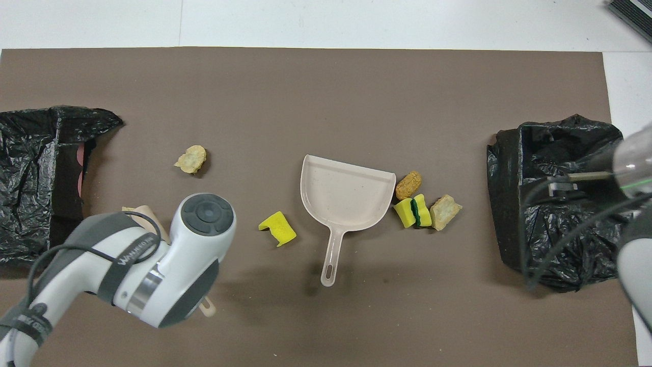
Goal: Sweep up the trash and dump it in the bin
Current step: 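Grasp the dustpan handle with the right gripper while the left gripper positions the brush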
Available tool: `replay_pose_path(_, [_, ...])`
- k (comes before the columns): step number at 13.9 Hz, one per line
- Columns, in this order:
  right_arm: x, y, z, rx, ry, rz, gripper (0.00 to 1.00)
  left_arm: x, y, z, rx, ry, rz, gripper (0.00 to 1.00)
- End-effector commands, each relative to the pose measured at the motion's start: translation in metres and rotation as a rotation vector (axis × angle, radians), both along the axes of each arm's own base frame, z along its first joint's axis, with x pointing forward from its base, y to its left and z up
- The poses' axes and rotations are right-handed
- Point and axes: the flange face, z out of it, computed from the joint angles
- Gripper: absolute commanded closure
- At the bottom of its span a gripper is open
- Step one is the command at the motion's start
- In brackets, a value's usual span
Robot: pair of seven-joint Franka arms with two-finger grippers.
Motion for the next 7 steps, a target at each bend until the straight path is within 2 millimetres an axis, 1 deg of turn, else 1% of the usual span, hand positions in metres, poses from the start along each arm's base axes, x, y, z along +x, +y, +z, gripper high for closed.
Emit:
replay_pose_path(1, [0.015, 0.073, -0.047, 0.005, 0.014, -0.056, 0.0, 0.022, 0.046, -0.008, -0.02, 0.018, 0.025, 1.0])
replay_pose_path(2, [0.017, 0.101, -0.068, 0.02, 0.024, -0.086, 0.0, 0.024, 0.06, -0.009, -0.034, 0.037, 0.017, 1.0])
replay_pose_path(4, [0.01, 0.16, -0.114, 0.044, 0.013, -0.131, 0.0, 0.031, 0.095, -0.015, -0.048, 0.039, 0.04, 1.0])
replay_pose_path(6, [-0.008, 0.205, -0.158, 0.076, -0.011, -0.178, 0.0, 0.029, 0.113, -0.026, -0.105, 0.034, -0.03, 1.0])
replay_pose_path(7, [-0.017, 0.226, -0.176, 0.083, -0.004, -0.184, 0.0, 0.031, 0.117, -0.028, -0.133, 0.012, -0.064, 1.0])
